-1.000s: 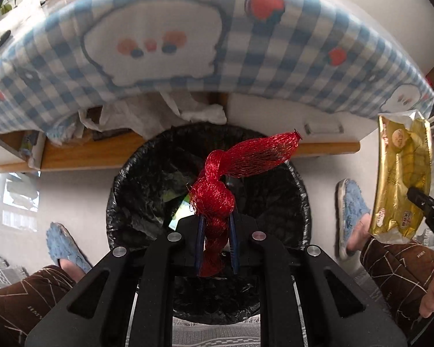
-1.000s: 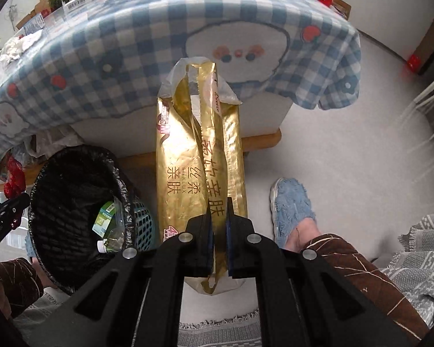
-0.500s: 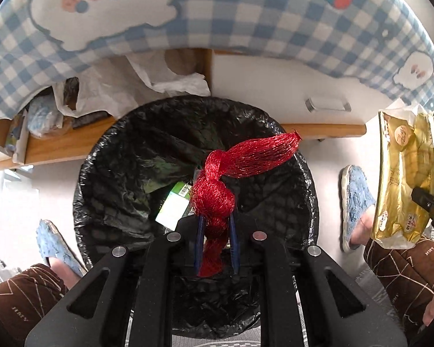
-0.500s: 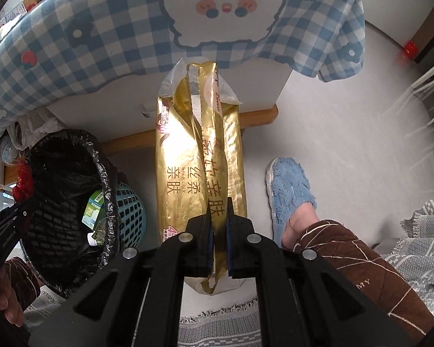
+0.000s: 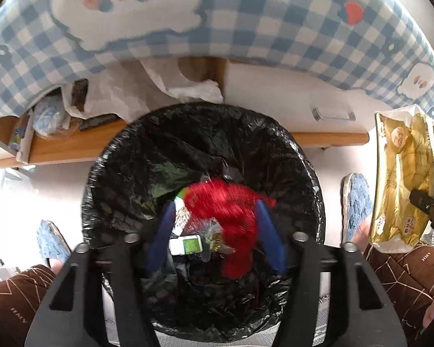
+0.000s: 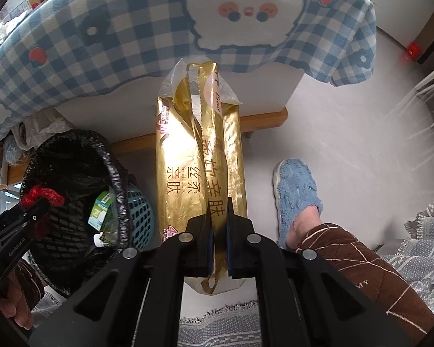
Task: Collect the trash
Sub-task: 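Open the left tool to drop the red mesh net into the bin, then lower the gold foil bag into the bin and open the right tool, then move both tools back over the table toward the milk carton and medicine box, then grasp the blue milk carton with the left tool while the right tool grasps the Acarbose Tablets box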
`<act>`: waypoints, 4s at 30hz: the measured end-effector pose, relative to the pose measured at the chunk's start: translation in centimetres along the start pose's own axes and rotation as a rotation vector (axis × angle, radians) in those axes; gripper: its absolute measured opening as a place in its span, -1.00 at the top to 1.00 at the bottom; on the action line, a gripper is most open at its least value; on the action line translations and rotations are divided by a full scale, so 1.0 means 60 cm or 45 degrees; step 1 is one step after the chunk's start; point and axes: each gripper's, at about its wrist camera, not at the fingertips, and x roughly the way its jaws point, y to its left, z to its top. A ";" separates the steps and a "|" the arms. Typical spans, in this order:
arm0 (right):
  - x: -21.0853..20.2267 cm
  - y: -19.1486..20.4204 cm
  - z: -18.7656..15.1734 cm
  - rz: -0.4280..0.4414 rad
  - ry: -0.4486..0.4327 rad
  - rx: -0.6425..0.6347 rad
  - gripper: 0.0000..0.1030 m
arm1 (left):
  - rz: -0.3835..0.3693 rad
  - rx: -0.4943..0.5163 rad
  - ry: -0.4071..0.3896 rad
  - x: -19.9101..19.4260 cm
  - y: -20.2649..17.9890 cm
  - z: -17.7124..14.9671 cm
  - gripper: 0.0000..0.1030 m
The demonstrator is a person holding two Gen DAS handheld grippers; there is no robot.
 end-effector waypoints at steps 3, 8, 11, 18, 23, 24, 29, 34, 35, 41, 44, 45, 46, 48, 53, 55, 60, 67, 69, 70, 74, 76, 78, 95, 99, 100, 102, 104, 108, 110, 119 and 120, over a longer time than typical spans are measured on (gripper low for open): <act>-0.013 0.020 0.002 0.034 0.004 -0.007 0.90 | 0.021 0.000 -0.047 -0.024 0.016 0.001 -0.57; -0.048 0.067 0.004 0.091 -0.043 -0.029 0.90 | 0.036 -0.058 -0.108 -0.066 0.066 0.004 -0.80; -0.065 0.098 0.002 0.110 -0.073 -0.062 0.90 | 0.056 -0.094 -0.129 -0.085 0.099 0.008 -0.89; -0.079 0.173 -0.002 0.137 -0.080 -0.126 0.90 | 0.089 -0.123 -0.139 -0.103 0.173 0.001 -0.89; -0.070 0.232 -0.014 0.151 -0.063 -0.192 0.90 | 0.121 -0.162 -0.124 -0.095 0.230 -0.010 -0.89; -0.065 0.245 -0.018 0.155 -0.056 -0.209 0.90 | 0.123 -0.170 -0.120 -0.094 0.240 -0.011 -0.89; -0.033 0.297 -0.037 0.139 -0.014 -0.275 0.90 | 0.140 -0.198 -0.111 -0.083 0.287 -0.019 -0.88; 0.001 0.323 -0.055 0.135 0.033 -0.267 0.90 | 0.145 -0.196 -0.114 -0.075 0.320 -0.031 -0.88; 0.005 0.327 -0.057 0.134 0.038 -0.267 0.90 | 0.153 -0.189 -0.115 -0.073 0.324 -0.035 -0.88; 0.026 0.350 -0.064 0.138 0.052 -0.279 0.90 | 0.163 -0.202 -0.109 -0.067 0.339 -0.047 -0.86; 0.027 0.353 -0.068 0.145 0.058 -0.282 0.90 | 0.161 -0.194 -0.115 -0.062 0.338 -0.050 -0.86; 0.027 0.355 -0.067 0.148 0.057 -0.284 0.90 | 0.154 -0.200 -0.112 -0.060 0.338 -0.051 -0.86; 0.027 0.355 -0.066 0.154 0.060 -0.280 0.90 | 0.158 -0.198 -0.106 -0.057 0.337 -0.051 -0.86; 0.030 0.357 -0.064 0.150 0.063 -0.277 0.90 | 0.167 -0.181 -0.116 -0.058 0.332 -0.048 -0.86; 0.039 0.364 -0.063 0.140 0.062 -0.295 0.89 | 0.166 -0.177 -0.122 -0.056 0.330 -0.042 -0.86; 0.041 0.366 -0.065 0.129 0.051 -0.296 0.83 | 0.176 -0.172 -0.115 -0.051 0.330 -0.041 -0.86; 0.025 0.359 -0.060 0.134 0.008 -0.290 -0.04 | 0.180 -0.157 -0.105 -0.053 0.326 -0.035 -0.86; -0.053 0.340 -0.026 0.129 -0.136 -0.290 -0.61 | 0.159 -0.139 -0.156 -0.109 0.314 -0.011 -0.87; -0.080 0.330 -0.017 0.125 -0.180 -0.276 -0.70 | 0.162 -0.147 -0.174 -0.129 0.310 -0.001 -0.87; -0.093 0.326 -0.013 0.129 -0.204 -0.275 -0.72 | 0.154 -0.150 -0.187 -0.139 0.307 0.002 -0.87; -0.133 0.316 0.005 0.114 -0.270 -0.283 -0.80 | 0.151 -0.158 -0.230 -0.176 0.294 0.024 -0.87; -0.149 0.310 0.016 0.115 -0.285 -0.273 -0.81 | 0.135 -0.149 -0.252 -0.195 0.284 0.033 -0.87; -0.161 0.305 0.027 0.126 -0.296 -0.262 -0.81 | 0.141 -0.132 -0.256 -0.208 0.272 0.043 -0.87; -0.231 0.256 0.153 0.126 -0.387 -0.226 -0.81 | 0.122 -0.189 -0.224 -0.266 0.244 0.129 -0.88; -0.247 0.256 0.210 0.118 -0.411 -0.249 -0.81 | 0.114 -0.190 -0.262 -0.288 0.236 0.177 -0.88; -0.250 0.256 0.225 0.118 -0.415 -0.248 -0.81 | 0.108 -0.189 -0.273 -0.294 0.231 0.191 -0.88; -0.255 0.259 0.259 0.118 -0.419 -0.259 -0.81 | 0.122 -0.176 -0.285 -0.302 0.219 0.222 -0.88; -0.257 0.261 0.295 0.126 -0.415 -0.253 -0.81 | 0.117 -0.181 -0.279 -0.304 0.210 0.256 -0.88; -0.252 0.273 0.366 0.136 -0.397 -0.259 -0.81 | 0.125 -0.185 -0.274 -0.302 0.195 0.321 -0.88; -0.243 0.282 0.404 0.141 -0.378 -0.259 -0.81 | 0.133 -0.179 -0.264 -0.294 0.189 0.356 -0.88; -0.162 0.328 0.544 0.179 -0.277 -0.245 -0.81 | 0.193 -0.135 -0.182 -0.224 0.171 0.473 -0.88; -0.153 0.334 0.556 0.184 -0.268 -0.247 -0.81 | 0.189 -0.132 -0.175 -0.215 0.169 0.482 -0.88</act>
